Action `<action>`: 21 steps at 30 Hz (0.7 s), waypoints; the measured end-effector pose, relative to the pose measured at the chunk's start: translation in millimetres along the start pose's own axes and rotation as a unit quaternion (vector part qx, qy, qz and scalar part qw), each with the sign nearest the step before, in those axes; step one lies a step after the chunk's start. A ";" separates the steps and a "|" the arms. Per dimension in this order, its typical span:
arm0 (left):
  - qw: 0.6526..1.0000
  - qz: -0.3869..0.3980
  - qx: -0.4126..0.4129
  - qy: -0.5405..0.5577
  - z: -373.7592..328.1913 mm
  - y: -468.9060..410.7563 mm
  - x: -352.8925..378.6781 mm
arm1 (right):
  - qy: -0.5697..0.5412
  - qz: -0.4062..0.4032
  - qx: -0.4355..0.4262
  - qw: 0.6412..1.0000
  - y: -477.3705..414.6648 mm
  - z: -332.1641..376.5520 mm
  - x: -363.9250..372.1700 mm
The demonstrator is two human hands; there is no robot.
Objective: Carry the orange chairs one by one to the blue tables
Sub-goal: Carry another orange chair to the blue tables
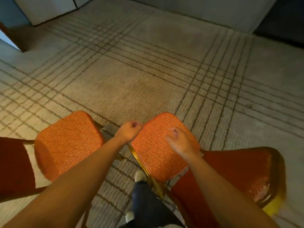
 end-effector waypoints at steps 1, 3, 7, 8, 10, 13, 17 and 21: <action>1.000 0.011 0.004 0.003 -1.2 -14.4 2.3 | -0.012 -0.010 0.010 1.000 -10.7 -3.5 0.1; 0.999 0.036 -0.008 0.006 4.4 -44.9 9.1 | -0.037 -0.023 0.040 0.998 -30.0 -7.8 0.1; 0.998 0.056 -0.016 0.024 6.6 -108.4 18.0 | -0.063 -0.067 0.065 0.994 -74.4 -15.7 -5.8; 0.998 0.060 -0.018 0.020 11.5 -124.2 21.1 | -0.066 -0.077 0.070 0.992 -81.6 -19.0 -7.3; 0.997 0.077 -0.028 0.012 20.4 -153.2 32.1 | -0.084 -0.084 0.097 0.988 -94.5 -34.4 -8.0; 0.994 0.096 -0.047 0.021 33.5 -183.6 52.7 | -0.134 -0.078 0.156 0.976 -105.9 -66.0 -5.8; 0.993 0.095 -0.058 0.037 51.1 -220.6 72.4 | -0.185 -0.111 0.207 0.954 -112.1 -106.5 -8.7; 0.993 0.108 -0.053 0.006 64.3 -251.4 93.9 | -0.211 -0.140 0.276 0.927 -110.5 -154.3 -2.7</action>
Point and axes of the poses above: each hand's wrist, its own y-axis away from the middle knuckle, its own x-axis out of the palm, z = x × y, the point moved 10 cm from there along -y, towards the middle knuckle, and after that the axes turned 7 degrees about x, right-handed, at the moved point
